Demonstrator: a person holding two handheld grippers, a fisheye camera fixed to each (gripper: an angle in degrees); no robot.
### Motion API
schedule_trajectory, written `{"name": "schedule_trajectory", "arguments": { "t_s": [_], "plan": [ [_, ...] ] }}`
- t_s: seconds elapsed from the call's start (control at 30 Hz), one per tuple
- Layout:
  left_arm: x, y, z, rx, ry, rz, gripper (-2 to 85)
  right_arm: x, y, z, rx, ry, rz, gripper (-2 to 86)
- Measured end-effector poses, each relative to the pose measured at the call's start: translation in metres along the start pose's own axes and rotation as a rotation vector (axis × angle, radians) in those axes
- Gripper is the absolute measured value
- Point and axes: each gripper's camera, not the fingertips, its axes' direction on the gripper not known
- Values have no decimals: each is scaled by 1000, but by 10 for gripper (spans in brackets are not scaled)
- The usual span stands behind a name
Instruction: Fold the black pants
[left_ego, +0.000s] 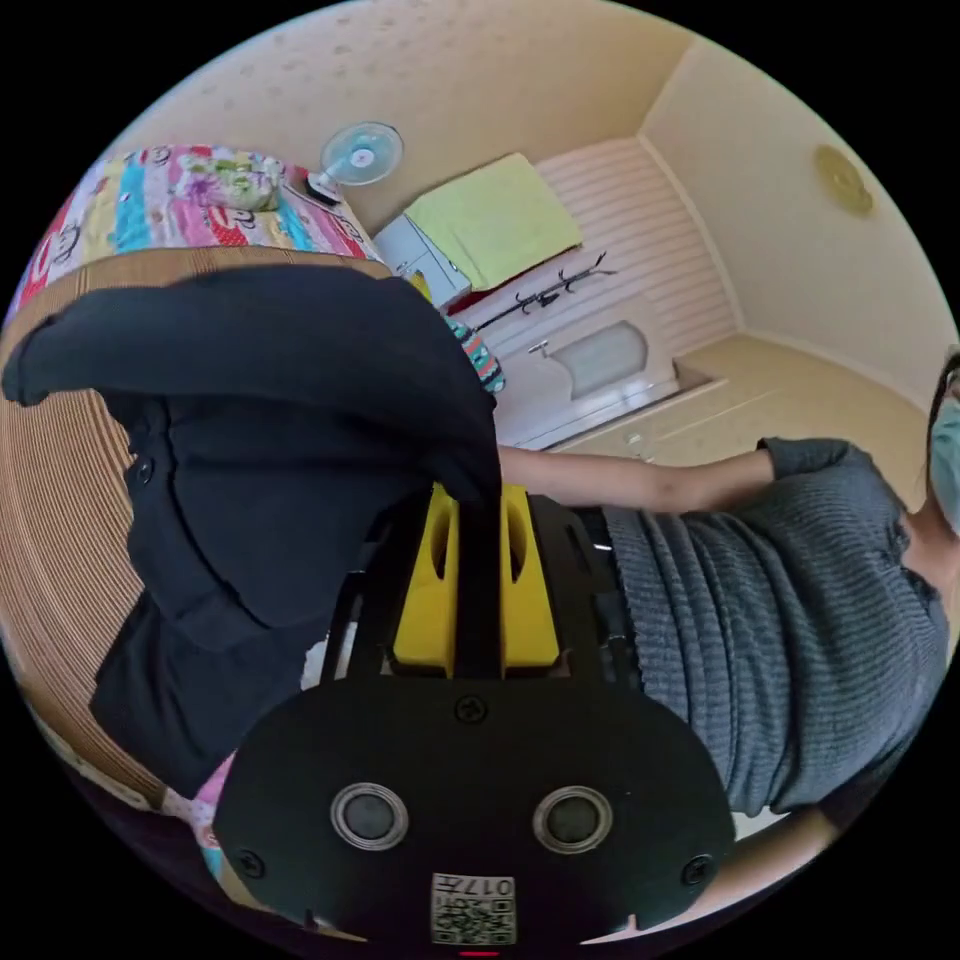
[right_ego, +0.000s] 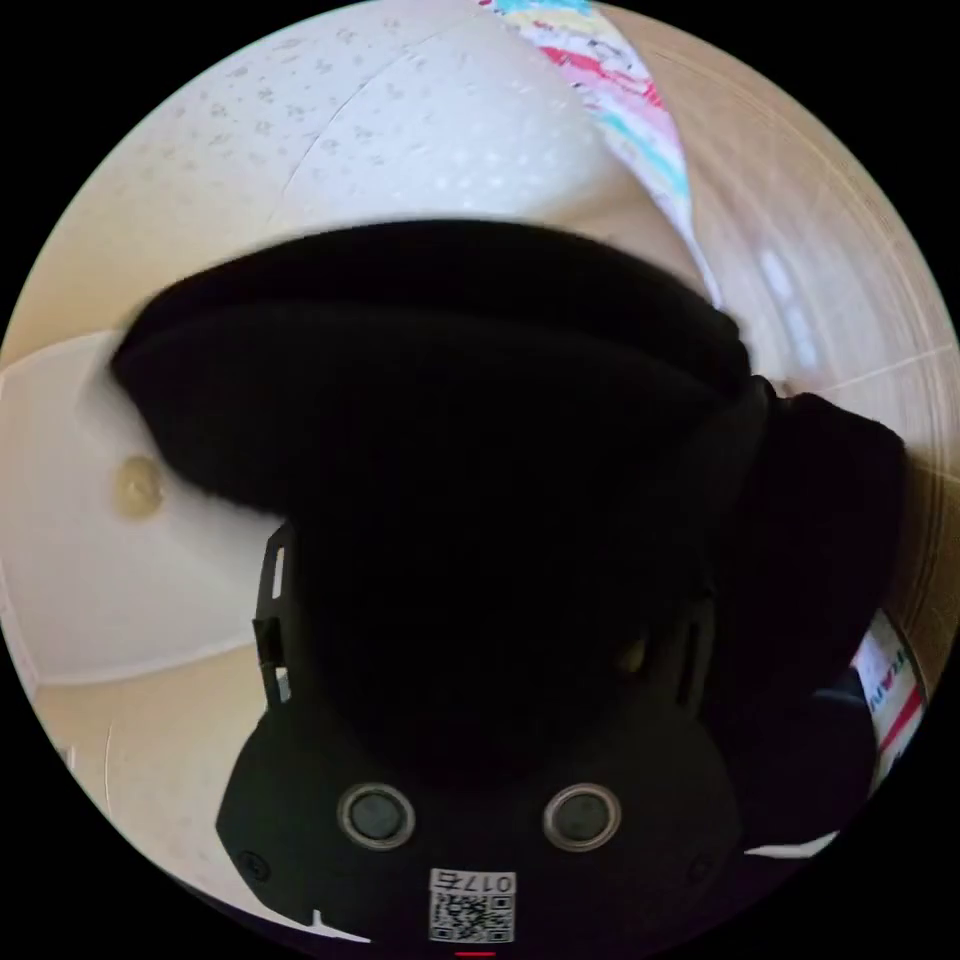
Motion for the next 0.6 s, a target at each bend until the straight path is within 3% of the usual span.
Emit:
{"name": "schedule_trajectory", "arguments": {
  "t_s": [0.13, 0.23, 0.4, 0.6],
  "plan": [
    [36, -24, 71, -113, -161, 102, 70, -23, 15, -36, -63, -70, -92, 256],
    [60, -32, 101, -150, -223, 189, 83, -65, 11, -40, -234, -68, -240, 237],
    [81, -37, 109, -81, -77, 255, 111, -145, 13, -29, -479, -153, -504, 215],
    [66, -18, 48, 377, 243, 230, 59, -237, 31, -54, -674, -494, -807, 197]
  ]
}}
